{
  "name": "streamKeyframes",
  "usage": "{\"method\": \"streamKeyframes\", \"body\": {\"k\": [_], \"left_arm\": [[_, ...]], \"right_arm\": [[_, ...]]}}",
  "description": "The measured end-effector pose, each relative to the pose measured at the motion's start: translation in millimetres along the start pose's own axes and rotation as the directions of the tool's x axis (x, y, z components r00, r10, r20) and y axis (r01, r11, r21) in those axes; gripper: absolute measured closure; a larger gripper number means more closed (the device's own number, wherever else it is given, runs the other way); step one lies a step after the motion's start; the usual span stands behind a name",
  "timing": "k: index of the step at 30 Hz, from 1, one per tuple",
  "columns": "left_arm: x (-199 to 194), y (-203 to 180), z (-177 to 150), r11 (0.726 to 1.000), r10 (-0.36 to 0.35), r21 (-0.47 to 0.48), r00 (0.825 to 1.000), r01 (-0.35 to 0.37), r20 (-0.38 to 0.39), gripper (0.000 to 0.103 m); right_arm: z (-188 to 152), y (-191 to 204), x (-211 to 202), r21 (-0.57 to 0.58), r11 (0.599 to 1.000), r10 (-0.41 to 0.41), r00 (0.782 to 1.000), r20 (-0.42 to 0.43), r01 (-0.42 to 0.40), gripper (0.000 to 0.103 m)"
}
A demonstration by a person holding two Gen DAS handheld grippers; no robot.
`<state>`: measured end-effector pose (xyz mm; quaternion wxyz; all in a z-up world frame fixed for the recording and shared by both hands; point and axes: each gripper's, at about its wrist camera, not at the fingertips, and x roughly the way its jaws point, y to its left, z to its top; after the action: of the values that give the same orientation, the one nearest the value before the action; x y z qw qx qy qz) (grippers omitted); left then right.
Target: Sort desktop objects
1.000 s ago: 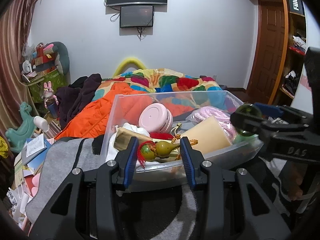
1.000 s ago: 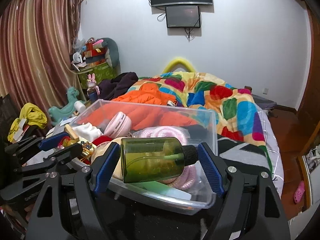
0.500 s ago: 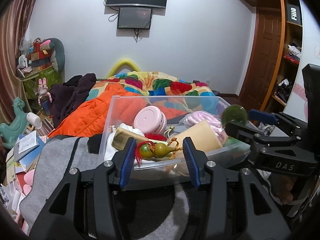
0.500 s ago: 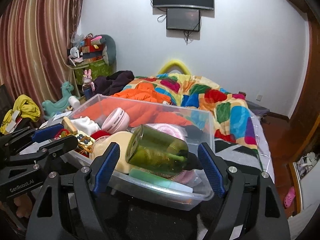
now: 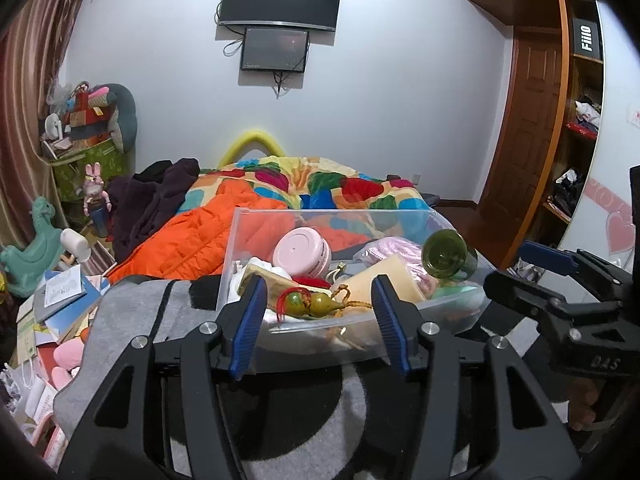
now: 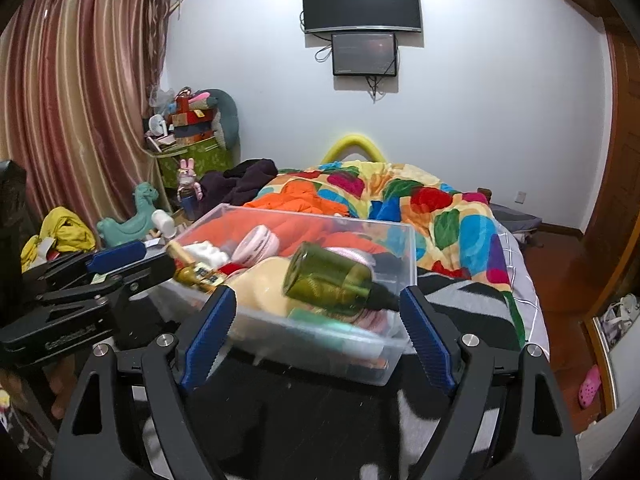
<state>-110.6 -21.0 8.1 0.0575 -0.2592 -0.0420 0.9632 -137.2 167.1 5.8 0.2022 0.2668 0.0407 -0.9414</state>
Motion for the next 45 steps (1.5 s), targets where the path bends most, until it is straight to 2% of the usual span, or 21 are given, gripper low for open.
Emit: {"method": "streamKeyframes", "body": {"k": [2,5,11,15,23,26,27,28,33,40,45], "left_arm": [[-4,0,0,1.000,-0.011,-0.014,1.000,0.011,0.003,0.049],[-11,-2,-2,1.000,-0.014,-0.022,1.000,0.014,0.012,0.042],[-25,-7,-6,1.000,0.001,-0.025,1.000,-0.001,0.019,0.040],[-37,-10,-10,0.999,0.014,-0.037,0.999,-0.012,0.039,0.031],[-52,-17,-21,0.998,0.031,-0.056,0.999,-0.030,0.027,0.028],[-60,-21,-25,0.997,0.043,-0.059,0.999,-0.041,0.030,0.021],[-62,-22,-26,0.997,0.049,-0.061,0.998,-0.047,0.033,0.011],[-66,-23,-28,0.996,0.060,-0.064,0.997,-0.057,0.045,0.009],[-75,-29,-38,0.996,0.075,-0.051,0.995,-0.072,0.060,0.008],[-78,-37,-45,0.994,0.105,-0.035,0.992,-0.103,0.069,0.005],[-74,-35,-51,0.995,0.081,-0.054,0.996,-0.079,0.047,0.005]], "right_arm": [[-3,4,-4,-0.011,1.000,-0.005,1.000,0.001,0.005,0.021],[-9,11,-12,-0.030,0.999,-0.022,1.000,0.000,0.022,0.021],[-15,17,-22,-0.025,1.000,0.008,1.000,-0.010,-0.008,0.021],[-20,17,-28,-0.021,1.000,0.008,1.000,-0.014,-0.008,0.020],[-30,11,-47,0.022,1.000,0.012,1.000,-0.005,-0.012,0.017],[-35,8,-56,0.034,0.999,0.009,1.000,0.009,-0.009,0.015],[-36,7,-59,0.037,0.999,0.007,1.000,0.014,-0.008,0.014],[-37,6,-61,0.040,0.999,0.005,1.000,0.019,-0.006,0.013],[-47,0,-73,0.056,0.998,-0.004,0.998,0.057,0.001,0.003],[-53,-9,-77,0.084,0.996,-0.004,0.998,0.060,-0.001,0.002],[-57,-13,-79,0.072,0.996,-0.050,0.997,0.062,0.046,0.000]]}}
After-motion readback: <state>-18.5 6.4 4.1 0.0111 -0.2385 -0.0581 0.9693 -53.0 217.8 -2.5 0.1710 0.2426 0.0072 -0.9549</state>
